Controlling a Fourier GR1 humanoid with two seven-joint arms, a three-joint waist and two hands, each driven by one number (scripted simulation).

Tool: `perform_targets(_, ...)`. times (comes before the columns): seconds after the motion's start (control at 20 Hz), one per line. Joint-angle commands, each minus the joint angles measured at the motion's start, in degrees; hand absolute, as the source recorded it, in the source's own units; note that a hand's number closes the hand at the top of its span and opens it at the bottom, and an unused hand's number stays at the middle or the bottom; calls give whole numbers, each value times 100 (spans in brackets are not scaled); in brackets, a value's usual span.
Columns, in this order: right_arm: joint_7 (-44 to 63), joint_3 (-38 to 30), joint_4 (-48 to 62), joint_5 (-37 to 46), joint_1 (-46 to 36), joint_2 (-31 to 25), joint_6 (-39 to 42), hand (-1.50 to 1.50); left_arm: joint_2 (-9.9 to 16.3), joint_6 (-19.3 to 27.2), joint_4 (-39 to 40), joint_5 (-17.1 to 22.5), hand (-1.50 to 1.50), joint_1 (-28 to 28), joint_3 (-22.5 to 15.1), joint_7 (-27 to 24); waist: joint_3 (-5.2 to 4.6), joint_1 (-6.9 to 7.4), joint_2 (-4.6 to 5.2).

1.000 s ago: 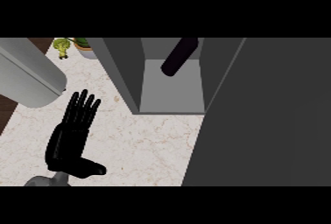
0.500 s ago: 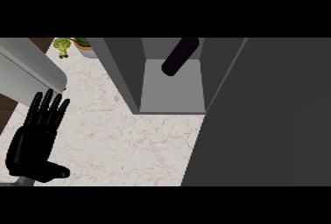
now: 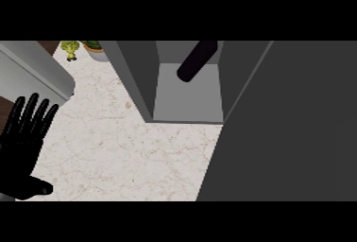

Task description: Pick up the wine, place it into the cabinet and close the cabinet

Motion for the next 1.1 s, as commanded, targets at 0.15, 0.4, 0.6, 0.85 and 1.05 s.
perform_targets(0.15,830,680,-449,-341,-773,1146,-194,150,181,-384,214,143,-150,-37,142,78,-23,116,41)
perform_targets(0.4,1266,526,-137,-446,-1425,1529,-102,150,245,-458,295,209,-150,-127,243,126,-24,220,42)
perform_targets(0.6,1761,305,308,-629,-2135,2010,-151,150,250,-461,335,139,-150,-227,193,182,-32,335,55)
perform_targets(0.85,2436,277,1468,-292,-3652,3267,-557,150,298,-714,576,219,-150,-209,334,108,-27,260,21)
perform_targets(1.05,2954,70,2810,-176,-5154,4214,-988,150,284,-608,649,316,-150,-324,443,230,-2,143,5)
